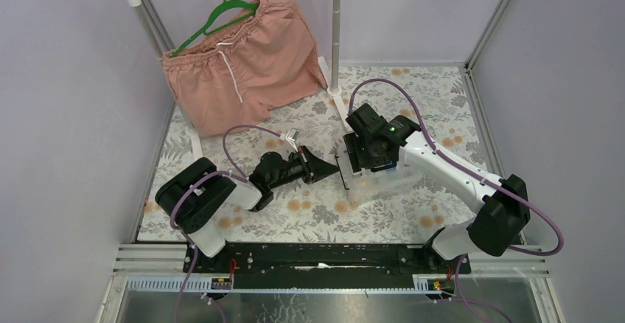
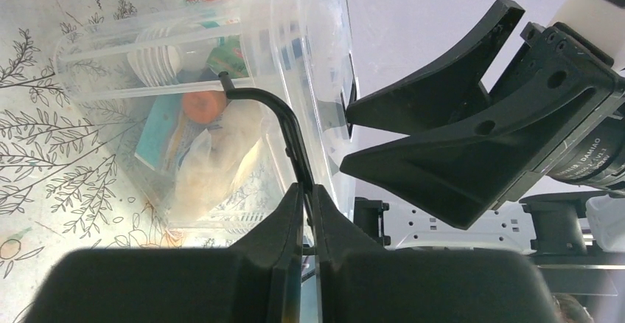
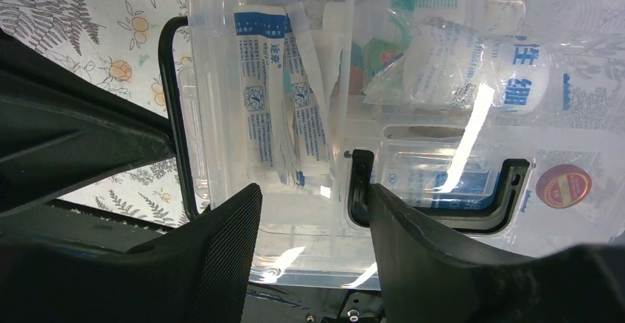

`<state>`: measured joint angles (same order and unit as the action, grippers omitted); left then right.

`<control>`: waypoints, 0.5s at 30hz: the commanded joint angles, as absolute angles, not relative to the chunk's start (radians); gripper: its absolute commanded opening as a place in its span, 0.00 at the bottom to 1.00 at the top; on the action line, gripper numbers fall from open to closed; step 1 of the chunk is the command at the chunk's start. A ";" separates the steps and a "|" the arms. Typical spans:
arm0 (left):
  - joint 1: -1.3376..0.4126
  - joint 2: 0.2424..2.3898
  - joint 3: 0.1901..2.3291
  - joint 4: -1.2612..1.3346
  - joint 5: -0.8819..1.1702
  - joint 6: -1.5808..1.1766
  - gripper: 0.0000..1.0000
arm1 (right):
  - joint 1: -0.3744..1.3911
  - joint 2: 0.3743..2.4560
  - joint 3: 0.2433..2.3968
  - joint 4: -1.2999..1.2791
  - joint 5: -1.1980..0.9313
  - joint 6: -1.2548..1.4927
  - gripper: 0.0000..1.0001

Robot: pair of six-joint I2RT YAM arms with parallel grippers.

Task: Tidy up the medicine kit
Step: Close the medicine box at the center of the board.

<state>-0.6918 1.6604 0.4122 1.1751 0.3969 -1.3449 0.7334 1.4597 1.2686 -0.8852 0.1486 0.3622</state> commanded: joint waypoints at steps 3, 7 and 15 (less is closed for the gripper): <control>-0.693 1.686 0.449 1.269 0.414 -1.348 0.07 | 0.752 1.519 1.206 -0.918 0.077 0.373 0.62; -0.693 1.695 0.454 1.276 0.416 -1.351 0.00 | 0.752 1.523 1.204 -0.921 0.075 0.373 0.62; -0.693 1.708 0.478 1.273 0.422 -1.351 0.00 | 0.755 1.532 1.198 -0.921 0.068 0.370 0.62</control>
<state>-0.6807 1.6833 0.4168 1.2060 0.4129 -1.3521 0.7334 1.4597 1.2675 -0.8841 0.1490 0.3599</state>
